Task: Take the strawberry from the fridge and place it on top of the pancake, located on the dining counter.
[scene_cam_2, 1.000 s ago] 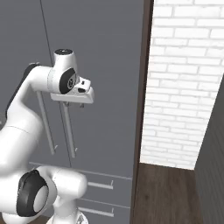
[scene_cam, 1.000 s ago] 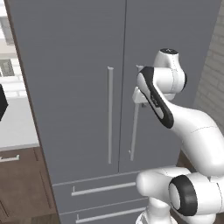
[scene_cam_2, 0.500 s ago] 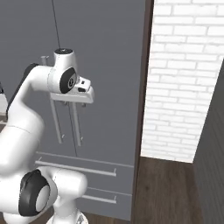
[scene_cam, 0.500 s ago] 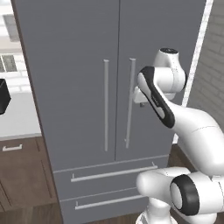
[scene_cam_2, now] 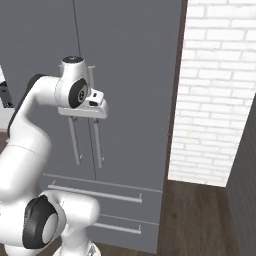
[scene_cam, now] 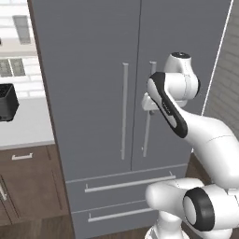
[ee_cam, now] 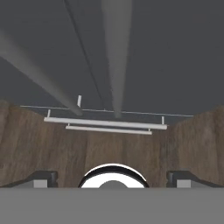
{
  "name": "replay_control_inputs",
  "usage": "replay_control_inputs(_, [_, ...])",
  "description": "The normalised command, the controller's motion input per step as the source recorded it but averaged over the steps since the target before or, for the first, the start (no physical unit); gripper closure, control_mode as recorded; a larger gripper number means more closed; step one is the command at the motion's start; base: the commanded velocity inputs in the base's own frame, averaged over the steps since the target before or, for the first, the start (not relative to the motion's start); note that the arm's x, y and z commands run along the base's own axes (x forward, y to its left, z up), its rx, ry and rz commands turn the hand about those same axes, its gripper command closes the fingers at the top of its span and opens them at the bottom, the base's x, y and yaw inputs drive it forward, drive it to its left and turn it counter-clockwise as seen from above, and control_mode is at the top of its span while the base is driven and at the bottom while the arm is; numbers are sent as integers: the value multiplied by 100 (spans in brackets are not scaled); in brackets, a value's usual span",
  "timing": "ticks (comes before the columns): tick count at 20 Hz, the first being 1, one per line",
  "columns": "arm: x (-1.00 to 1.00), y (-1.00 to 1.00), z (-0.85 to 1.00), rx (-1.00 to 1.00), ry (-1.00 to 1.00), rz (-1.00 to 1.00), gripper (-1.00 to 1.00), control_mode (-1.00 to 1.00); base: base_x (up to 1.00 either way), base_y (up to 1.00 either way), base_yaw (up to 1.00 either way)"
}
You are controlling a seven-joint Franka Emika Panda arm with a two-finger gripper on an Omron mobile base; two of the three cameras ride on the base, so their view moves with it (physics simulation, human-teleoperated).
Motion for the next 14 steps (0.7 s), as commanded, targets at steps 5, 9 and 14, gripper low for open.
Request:
replay_control_inputs(5, [0, 0, 0, 0, 0, 0, -100, 100, 0, 33, 0])
replay_control_inputs(9, [0, 0, 0, 0, 0, 0, -100, 100, 0, 29, 0])
replay_control_inputs(14, [0, 0, 0, 0, 0, 0, -100, 100, 0, 24, -1])
